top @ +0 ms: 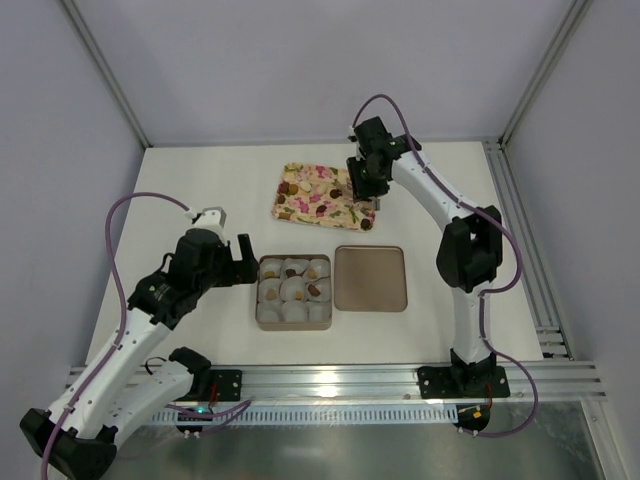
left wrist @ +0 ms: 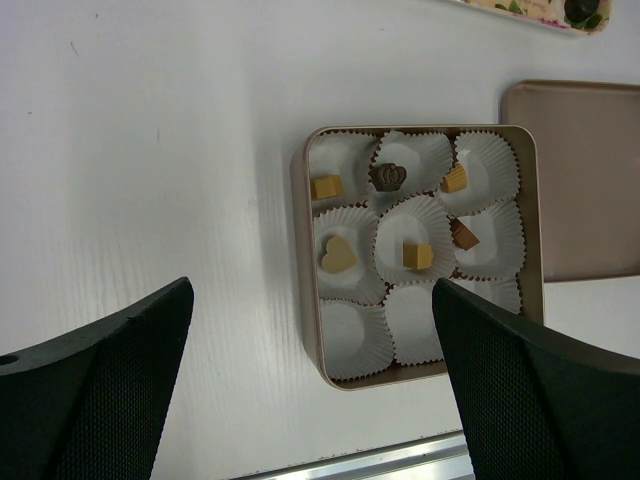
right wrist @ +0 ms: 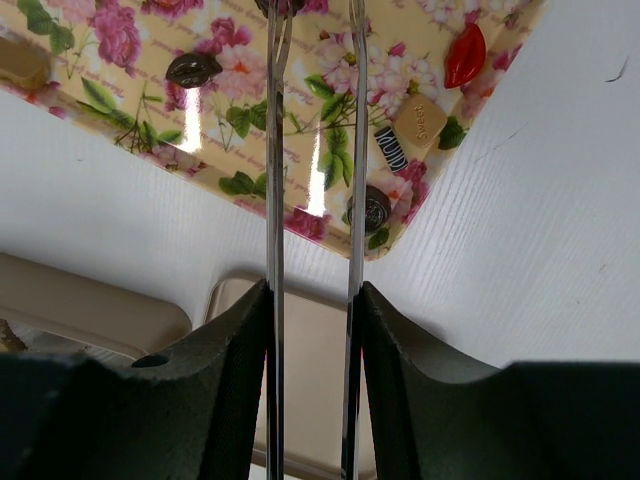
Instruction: Pack the chocolate
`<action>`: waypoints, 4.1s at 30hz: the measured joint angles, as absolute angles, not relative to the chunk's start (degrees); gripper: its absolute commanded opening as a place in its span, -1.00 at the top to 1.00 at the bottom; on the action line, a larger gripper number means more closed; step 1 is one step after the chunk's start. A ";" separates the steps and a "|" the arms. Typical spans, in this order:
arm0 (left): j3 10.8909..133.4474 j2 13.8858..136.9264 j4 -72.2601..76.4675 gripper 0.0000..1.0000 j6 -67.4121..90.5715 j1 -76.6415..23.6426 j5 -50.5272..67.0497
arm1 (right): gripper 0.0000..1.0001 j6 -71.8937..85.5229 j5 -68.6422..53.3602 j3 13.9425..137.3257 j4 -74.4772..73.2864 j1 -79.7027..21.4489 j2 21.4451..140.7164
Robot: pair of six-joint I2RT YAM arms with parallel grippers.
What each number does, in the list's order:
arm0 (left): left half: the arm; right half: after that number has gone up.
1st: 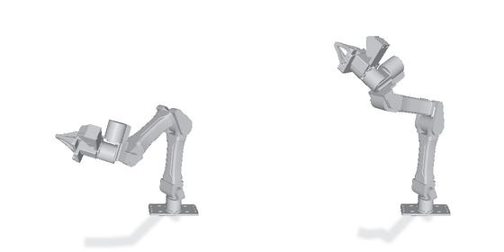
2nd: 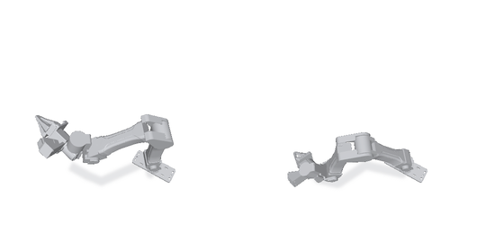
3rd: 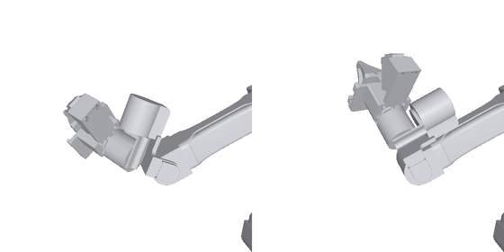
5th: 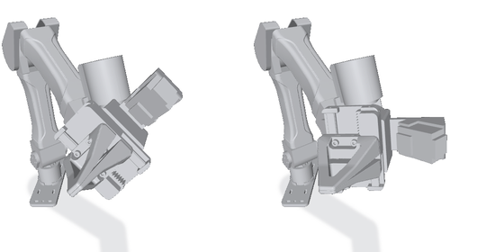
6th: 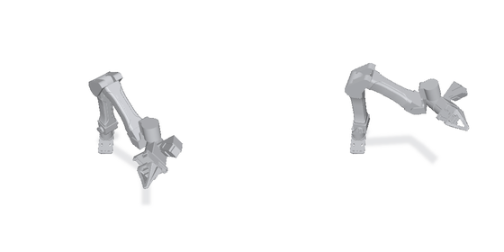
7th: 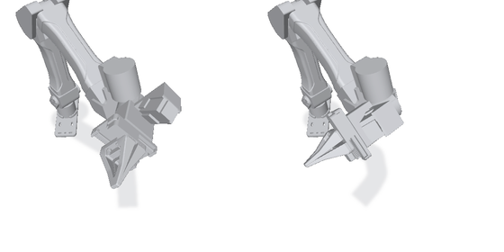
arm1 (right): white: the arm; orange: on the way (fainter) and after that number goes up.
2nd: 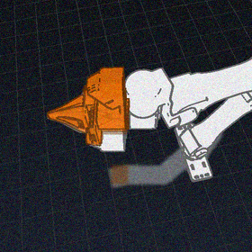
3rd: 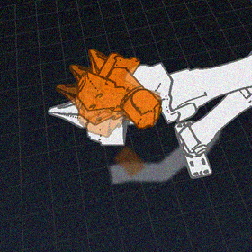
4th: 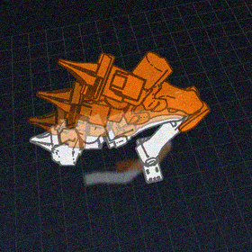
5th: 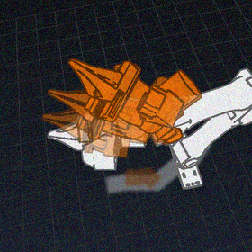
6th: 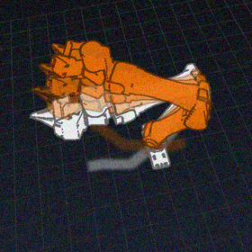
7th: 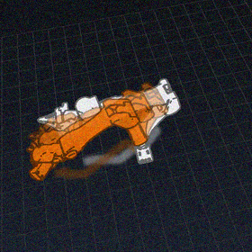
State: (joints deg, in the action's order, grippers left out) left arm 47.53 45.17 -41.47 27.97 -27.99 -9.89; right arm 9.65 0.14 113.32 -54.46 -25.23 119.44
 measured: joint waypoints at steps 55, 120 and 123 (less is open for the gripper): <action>47.53 45.39 -41.47 -0.99 27.99 -27.99 -9.93 | 0.30 10.83 -0.32 116.81 -54.54 -28.51 124.46; 47.53 44.49 -41.47 -0.99 28.03 -27.99 -10.55 | 0.32 21.21 -3.20 85.27 -53.36 -62.98 87.46; 47.53 44.51 -41.47 -0.99 28.03 -27.99 -10.57 | 0.31 21.56 -3.22 85.21 -52.86 -64.16 88.47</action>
State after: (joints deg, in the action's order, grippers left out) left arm 47.53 44.51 -41.47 28.03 -27.99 -10.57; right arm 21.56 -3.22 85.21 -52.86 -64.16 88.47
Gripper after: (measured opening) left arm 0.996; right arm 0.345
